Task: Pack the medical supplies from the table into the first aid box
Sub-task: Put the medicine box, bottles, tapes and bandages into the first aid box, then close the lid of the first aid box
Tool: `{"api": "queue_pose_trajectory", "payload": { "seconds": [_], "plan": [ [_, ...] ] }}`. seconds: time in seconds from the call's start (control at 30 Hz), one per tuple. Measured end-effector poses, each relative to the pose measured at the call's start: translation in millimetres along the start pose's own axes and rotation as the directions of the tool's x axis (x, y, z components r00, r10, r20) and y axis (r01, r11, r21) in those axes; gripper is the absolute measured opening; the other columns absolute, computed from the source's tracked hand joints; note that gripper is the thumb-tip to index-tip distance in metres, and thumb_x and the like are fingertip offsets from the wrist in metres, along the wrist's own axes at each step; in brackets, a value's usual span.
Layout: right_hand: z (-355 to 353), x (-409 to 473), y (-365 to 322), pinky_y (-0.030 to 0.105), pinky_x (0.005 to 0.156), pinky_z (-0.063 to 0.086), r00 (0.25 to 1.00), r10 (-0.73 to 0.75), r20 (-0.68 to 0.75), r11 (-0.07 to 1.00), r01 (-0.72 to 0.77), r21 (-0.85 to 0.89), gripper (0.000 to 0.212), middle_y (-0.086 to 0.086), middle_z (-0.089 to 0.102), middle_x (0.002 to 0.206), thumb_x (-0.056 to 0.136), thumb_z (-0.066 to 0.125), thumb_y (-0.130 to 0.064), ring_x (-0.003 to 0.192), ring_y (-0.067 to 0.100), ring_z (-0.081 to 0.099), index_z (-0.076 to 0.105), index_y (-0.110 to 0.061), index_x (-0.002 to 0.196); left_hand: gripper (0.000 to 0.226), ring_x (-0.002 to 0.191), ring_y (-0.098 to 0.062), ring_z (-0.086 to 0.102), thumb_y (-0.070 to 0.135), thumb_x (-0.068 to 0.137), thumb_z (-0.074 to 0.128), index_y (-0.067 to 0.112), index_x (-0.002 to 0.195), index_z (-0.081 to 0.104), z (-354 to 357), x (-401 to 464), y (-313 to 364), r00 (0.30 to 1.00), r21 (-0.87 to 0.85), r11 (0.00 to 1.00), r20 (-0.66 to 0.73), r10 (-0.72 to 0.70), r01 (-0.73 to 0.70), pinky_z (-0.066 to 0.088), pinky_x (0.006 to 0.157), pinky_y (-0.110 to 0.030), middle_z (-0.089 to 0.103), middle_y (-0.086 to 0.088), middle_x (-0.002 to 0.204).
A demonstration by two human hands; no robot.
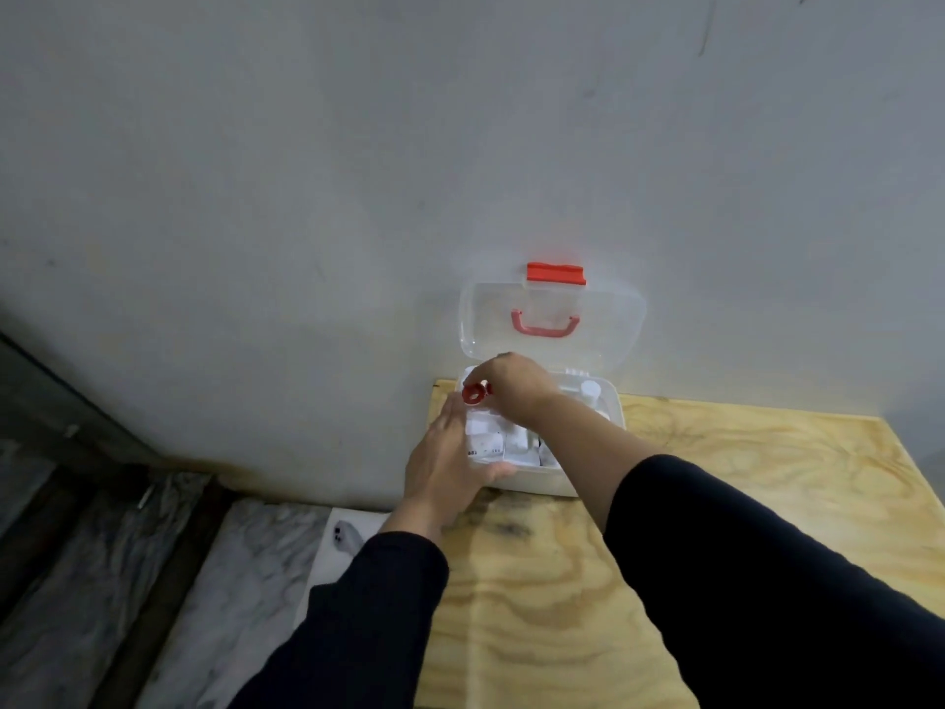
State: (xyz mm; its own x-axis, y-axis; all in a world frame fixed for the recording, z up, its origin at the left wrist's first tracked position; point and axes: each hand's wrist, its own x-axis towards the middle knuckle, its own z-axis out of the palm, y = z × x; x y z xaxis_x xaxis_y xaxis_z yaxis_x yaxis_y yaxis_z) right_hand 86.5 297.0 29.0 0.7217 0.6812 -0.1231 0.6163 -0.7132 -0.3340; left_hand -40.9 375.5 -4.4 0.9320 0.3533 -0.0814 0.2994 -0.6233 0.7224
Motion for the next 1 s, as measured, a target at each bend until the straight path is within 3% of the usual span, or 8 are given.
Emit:
{"api": "queue_pose_trajectory", "payload": {
  "seconds": [0.27, 0.33, 0.5, 0.57, 0.67, 0.73, 0.87, 1.0],
  "plan": [
    [6, 0, 8, 0.03, 0.09, 0.052, 0.996, 0.0, -0.084, 0.985, 0.015, 0.172, 0.032, 0.007, 0.066, 0.113, 0.081, 0.069, -0.005, 0.095, 0.022, 0.064, 0.067, -0.015, 0.112, 0.106, 0.137, -0.015, 0.037, 0.058, 0.066, 0.072, 0.036, 0.15, 0.011, 3, 7, -5, 0.999, 0.112, 0.994, 0.054, 0.003, -0.009, 0.045, 0.102, -0.041, 0.032, 0.007, 0.154],
    [2, -5, 11, 0.025, 0.09, 0.047, 0.992, 0.004, -0.123, 0.982, 0.019, 0.189, 0.035, 0.006, 0.064, 0.116, 0.08, 0.068, -0.002, 0.1, 0.023, 0.062, 0.066, -0.014, 0.113, 0.105, 0.137, -0.017, 0.038, 0.057, 0.068, 0.074, 0.032, 0.15, 0.014, 4, 8, -6, 0.999, 0.143, 0.99, 0.052, 0.004, -0.011, 0.044, 0.103, -0.041, 0.033, 0.005, 0.154],
    [-17, -18, 19, 0.036, 0.101, 0.044, 0.977, -0.026, -0.21, 0.994, 0.048, 0.1, 0.031, 0.007, 0.063, 0.122, 0.084, 0.067, -0.008, 0.117, 0.025, 0.054, 0.066, -0.015, 0.114, 0.102, 0.13, -0.021, 0.046, 0.058, 0.066, 0.075, 0.027, 0.147, 0.021, 4, 9, -4, 0.999, 0.162, 0.987, 0.042, -0.023, 0.016, 0.046, 0.099, -0.041, 0.04, 0.002, 0.15],
    [-31, -25, 20, 0.044, 0.096, 0.049, 0.921, -0.099, -0.376, 0.993, 0.118, 0.028, 0.026, 0.01, 0.066, 0.117, 0.082, 0.068, -0.006, 0.115, 0.028, 0.056, 0.069, -0.012, 0.107, 0.103, 0.135, -0.022, 0.041, 0.056, 0.069, 0.075, 0.025, 0.149, 0.019, 3, 8, -3, 0.999, 0.158, 0.987, 0.045, -0.029, 0.021, 0.042, 0.104, -0.04, 0.033, 0.002, 0.154],
    [-53, -33, 24, 0.044, 0.078, 0.053, 0.75, -0.213, -0.626, 0.975, 0.128, -0.179, 0.027, 0.011, 0.066, 0.109, 0.076, 0.071, -0.005, 0.103, 0.032, 0.059, 0.069, -0.013, 0.102, 0.107, 0.143, -0.019, 0.028, 0.05, 0.074, 0.076, 0.021, 0.153, 0.011, 5, 6, -3, 0.998, 0.138, 0.99, 0.046, -0.037, 0.03, 0.031, 0.114, -0.036, 0.019, 0.004, 0.16],
    [-68, -35, 28, 0.043, 0.086, 0.047, 0.727, -0.129, -0.674, 0.979, -0.014, -0.203, 0.042, 0.01, 0.059, 0.122, 0.076, 0.071, -0.012, 0.113, 0.032, 0.053, 0.061, -0.016, 0.117, 0.108, 0.145, -0.018, 0.024, 0.049, 0.075, 0.076, 0.019, 0.154, 0.009, 6, 5, -3, 0.998, 0.132, 0.991, 0.053, -0.027, 0.02, 0.028, 0.114, -0.033, 0.015, 0.004, 0.161],
    [-79, -29, 41, 0.042, 0.103, 0.034, 0.783, 0.142, -0.606, 0.978, -0.207, -0.038, 0.056, 0.008, 0.049, 0.135, 0.085, 0.066, -0.023, 0.121, 0.03, 0.047, 0.044, -0.02, 0.137, 0.108, 0.144, -0.018, 0.025, 0.047, 0.074, 0.077, 0.019, 0.154, 0.009, 4, 5, 0, 0.999, 0.108, 0.994, 0.048, -0.018, 0.013, 0.028, 0.113, -0.033, 0.016, 0.004, 0.16],
    [-74, -32, 44, 0.04, 0.103, 0.033, 0.781, 0.158, -0.604, 0.973, -0.227, -0.038, 0.051, 0.005, 0.053, 0.134, 0.09, 0.058, -0.029, 0.124, 0.027, 0.045, 0.042, -0.022, 0.138, 0.106, 0.143, -0.02, 0.028, 0.046, 0.075, 0.077, 0.022, 0.154, 0.01, 5, 10, 2, 0.998, 0.098, 0.995, 0.053, -0.026, 0.021, 0.031, 0.113, -0.035, 0.018, 0.005, 0.16]
  ]
}}
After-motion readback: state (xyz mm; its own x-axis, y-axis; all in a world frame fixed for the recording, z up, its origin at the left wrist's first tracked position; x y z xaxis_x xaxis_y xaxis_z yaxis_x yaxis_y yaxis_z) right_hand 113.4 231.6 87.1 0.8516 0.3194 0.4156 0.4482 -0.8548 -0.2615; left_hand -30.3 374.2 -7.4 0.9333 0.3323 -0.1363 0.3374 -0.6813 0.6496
